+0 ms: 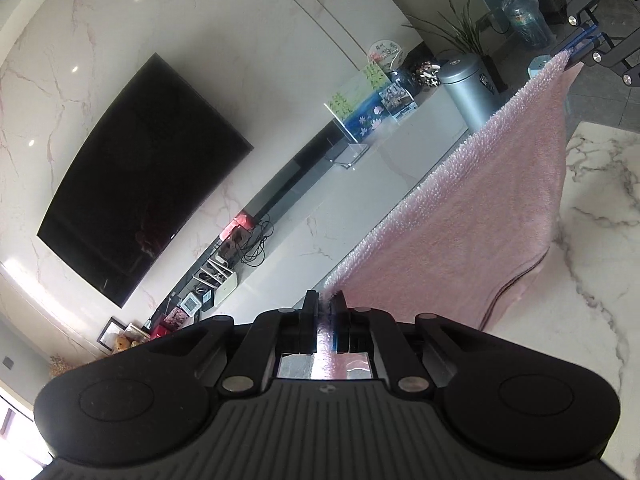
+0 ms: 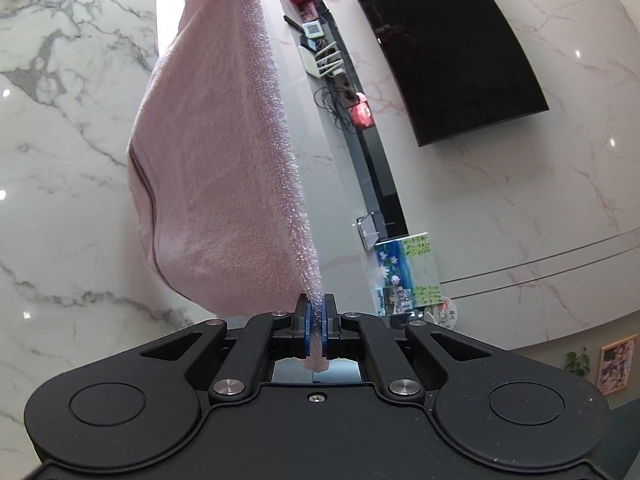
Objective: Fold towel
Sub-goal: 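Lift the pinched pink towel up off the table with both grippers, then lay the towel down folded in half and open the left gripper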
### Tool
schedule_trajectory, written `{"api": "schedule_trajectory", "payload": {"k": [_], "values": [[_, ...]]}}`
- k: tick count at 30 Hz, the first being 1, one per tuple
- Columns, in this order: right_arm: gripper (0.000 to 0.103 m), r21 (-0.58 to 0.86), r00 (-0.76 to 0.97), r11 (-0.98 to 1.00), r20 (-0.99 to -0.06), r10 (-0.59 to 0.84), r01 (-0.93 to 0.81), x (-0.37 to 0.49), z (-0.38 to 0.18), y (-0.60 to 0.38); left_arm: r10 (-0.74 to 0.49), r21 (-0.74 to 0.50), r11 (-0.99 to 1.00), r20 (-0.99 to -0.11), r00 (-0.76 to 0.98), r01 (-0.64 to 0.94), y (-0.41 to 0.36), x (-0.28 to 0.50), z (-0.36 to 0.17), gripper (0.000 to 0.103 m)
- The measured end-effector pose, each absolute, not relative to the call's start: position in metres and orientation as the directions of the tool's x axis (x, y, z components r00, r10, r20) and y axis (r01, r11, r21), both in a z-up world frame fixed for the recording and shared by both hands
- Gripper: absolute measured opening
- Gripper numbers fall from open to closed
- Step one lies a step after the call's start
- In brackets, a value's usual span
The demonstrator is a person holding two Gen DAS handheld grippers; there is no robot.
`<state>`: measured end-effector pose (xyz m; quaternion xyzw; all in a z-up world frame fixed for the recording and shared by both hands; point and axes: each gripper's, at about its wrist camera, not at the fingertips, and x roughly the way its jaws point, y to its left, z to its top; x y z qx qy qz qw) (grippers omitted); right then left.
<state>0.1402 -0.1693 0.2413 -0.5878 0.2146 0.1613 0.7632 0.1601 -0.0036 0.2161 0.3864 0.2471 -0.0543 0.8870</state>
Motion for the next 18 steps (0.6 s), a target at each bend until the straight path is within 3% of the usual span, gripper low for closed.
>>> {"api": "schedule_trajectory", "payload": {"k": [11,18], "values": [[0.003,-0.595,0.609,0.197,-0.793,0.013,-0.779,0.043,0.128,-0.192,-0.041,0.543,0.593,-0.718,0.695,0.595,-0.015,0.061,0.110,0.005],[0.003,-0.428,0.446,0.224,-0.895,0.032,-0.875,-0.017,0.077,-0.201,-0.115,0.416,0.576,-0.811,0.574,0.703,-0.014,-0.004,0.061,0.005]]}}
